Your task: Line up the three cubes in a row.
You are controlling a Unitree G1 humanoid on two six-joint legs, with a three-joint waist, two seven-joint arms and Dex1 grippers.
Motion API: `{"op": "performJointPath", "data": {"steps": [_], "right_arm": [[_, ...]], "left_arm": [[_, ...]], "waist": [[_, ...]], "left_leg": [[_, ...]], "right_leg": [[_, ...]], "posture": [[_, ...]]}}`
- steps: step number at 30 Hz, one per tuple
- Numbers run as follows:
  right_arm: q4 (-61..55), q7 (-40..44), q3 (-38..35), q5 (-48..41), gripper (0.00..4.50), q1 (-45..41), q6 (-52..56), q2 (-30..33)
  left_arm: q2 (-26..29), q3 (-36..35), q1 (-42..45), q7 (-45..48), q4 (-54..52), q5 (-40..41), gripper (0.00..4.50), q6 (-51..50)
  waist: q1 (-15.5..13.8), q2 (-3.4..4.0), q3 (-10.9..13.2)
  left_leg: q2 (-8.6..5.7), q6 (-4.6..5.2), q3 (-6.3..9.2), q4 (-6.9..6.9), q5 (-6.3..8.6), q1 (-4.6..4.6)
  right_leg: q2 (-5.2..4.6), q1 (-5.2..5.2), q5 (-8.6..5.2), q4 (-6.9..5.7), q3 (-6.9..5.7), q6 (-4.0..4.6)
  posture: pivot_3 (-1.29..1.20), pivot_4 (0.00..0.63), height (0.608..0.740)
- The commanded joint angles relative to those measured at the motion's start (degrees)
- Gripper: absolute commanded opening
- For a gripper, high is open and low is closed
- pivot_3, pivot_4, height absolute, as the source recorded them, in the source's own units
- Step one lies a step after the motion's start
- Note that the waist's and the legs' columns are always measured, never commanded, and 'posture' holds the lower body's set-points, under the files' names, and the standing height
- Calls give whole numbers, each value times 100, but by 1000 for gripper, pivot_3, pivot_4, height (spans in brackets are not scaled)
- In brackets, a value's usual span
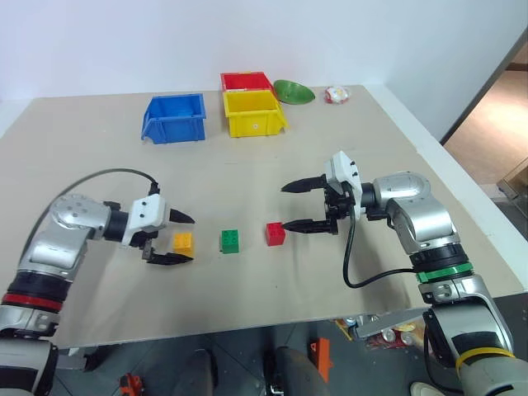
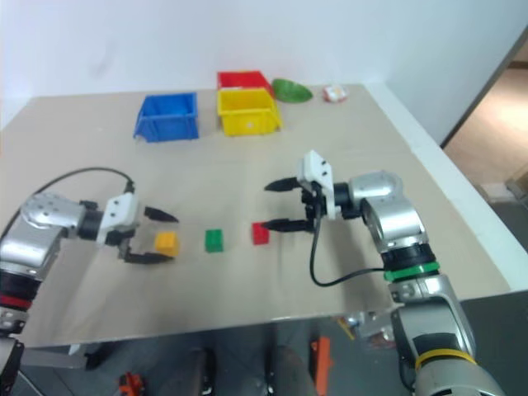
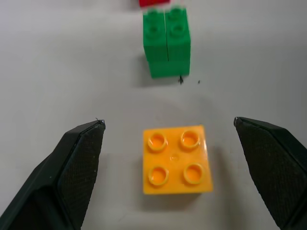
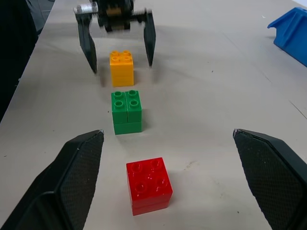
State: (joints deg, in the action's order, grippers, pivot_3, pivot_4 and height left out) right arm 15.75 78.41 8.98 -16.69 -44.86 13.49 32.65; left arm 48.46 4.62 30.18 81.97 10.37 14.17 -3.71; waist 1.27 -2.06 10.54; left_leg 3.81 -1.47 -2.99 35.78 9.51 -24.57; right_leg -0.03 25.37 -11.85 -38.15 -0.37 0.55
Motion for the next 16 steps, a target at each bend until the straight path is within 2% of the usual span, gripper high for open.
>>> {"op": "performJointPath", "data": {"steps": [1,3,6,10,16], "right_arm": [[-184,-18,-227,-138,4500,-53,-39,72],[-175,-40,-279,-157,4500,-72,-42,83],[-161,-607,-534,-120,4500,-124,-75,-43],[307,-1671,-744,320,4500,-116,-705,-267],[509,-2203,-776,413,4500,132,-988,-450]], "left_arm": [[299,-534,18,-230,-824,585,4465,-1036],[384,-795,52,-484,-1131,902,4465,-1704],[13,-1435,148,-1924,-1314,963,4465,-2407],[-712,-1867,-389,-3830,-1571,373,4465,-2450],[-1538,-1879,-1241,-5066,-2030,48,4465,-2219]], "waist": [[-2,0,0],[-2,0,0],[-3,0,1],[11,0,0],[-2,0,0]], "left_leg": [[0,0,1,1,0,-1],[0,0,2,3,0,-2],[0,0,3,3,0,-1],[0,0,2,5,0,7],[-1,0,-5,-3,0,4]], "right_leg": [[0,0,0,0,0,0],[0,0,0,0,-1,-1],[0,-2,0,0,-1,-2],[0,-9,5,0,2,-9],[-4,-6,6,2,9,-11]], "posture": [[0,150,740],[0,150,740],[0,150,740],[0,150,740],[0,150,740]]}}
